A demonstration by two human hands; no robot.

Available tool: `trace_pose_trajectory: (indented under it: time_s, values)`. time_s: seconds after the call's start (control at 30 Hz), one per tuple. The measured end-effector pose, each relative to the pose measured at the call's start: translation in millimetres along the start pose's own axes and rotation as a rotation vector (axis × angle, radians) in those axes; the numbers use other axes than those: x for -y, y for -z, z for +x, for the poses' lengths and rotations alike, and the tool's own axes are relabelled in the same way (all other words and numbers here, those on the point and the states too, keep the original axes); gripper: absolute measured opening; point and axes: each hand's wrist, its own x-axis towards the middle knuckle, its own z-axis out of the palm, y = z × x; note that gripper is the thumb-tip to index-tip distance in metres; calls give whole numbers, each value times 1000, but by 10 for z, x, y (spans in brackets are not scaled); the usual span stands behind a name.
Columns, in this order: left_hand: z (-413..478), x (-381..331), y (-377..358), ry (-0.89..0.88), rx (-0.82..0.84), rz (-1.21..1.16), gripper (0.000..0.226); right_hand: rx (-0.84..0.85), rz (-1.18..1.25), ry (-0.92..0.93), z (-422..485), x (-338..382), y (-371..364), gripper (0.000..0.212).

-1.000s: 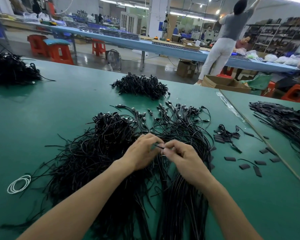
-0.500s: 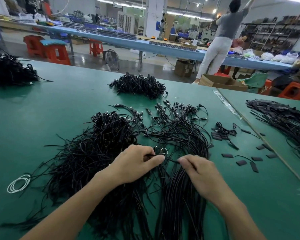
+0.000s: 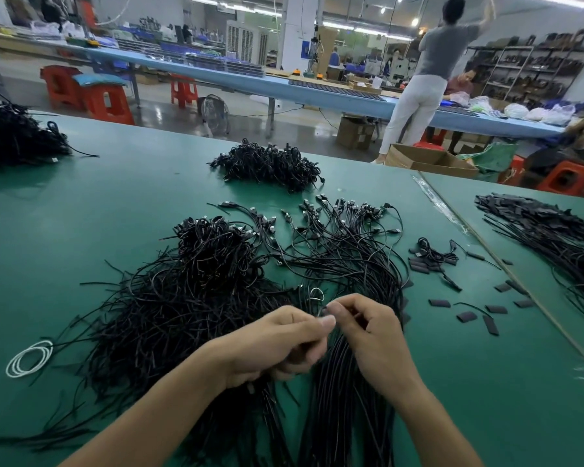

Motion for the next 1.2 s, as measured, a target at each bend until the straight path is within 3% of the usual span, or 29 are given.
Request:
trace_pose_trajectory:
  time_s: [0.17,0.23,0.3,0.4,0.47,0.53,0.73,0.83,0.93,1.0,1.07,1.2]
  values:
    - [101,-105,36,-181,-255,-607,44,248,-93,-34,-91,17,-125,31]
    - [168,-82,57,-261,-391,-725,43,356,-110,-50,-161,43,-180,28]
    - [220,2,61,-312,-520,-560,44,399,-110,-66,-227,90,-204,29]
    - [208,132,38,-336,-656,2,41,341,-178,-1,-250,174,-151,31]
    - [176,189,8,-286,-587,306,40,229,-195,52,-224,199,-78,23]
    - [141,183,-59,-217,-467,412,45,132,-188,86,-182,192,-4,17]
    - [5,31,-130,-7,-221,-6,70,-11,6,80,-93,156,98,10]
    - [-18,-70,-104,-6,-114,-190,55,-2,106,43,-73,136,62,19]
    - [-4,-139,-69,-90,-16,-495,42,76,50,6,-81,143,-9,21]
    - [20,-151,-61,-165,-57,-632,41,175,-35,-5,-113,131,-56,30]
    - [66,-141,-76,-220,-200,-645,42,274,-134,-8,-155,126,-98,30]
    - [179,16,-88,-294,-555,-400,42,356,-311,-13,-225,124,-151,25]
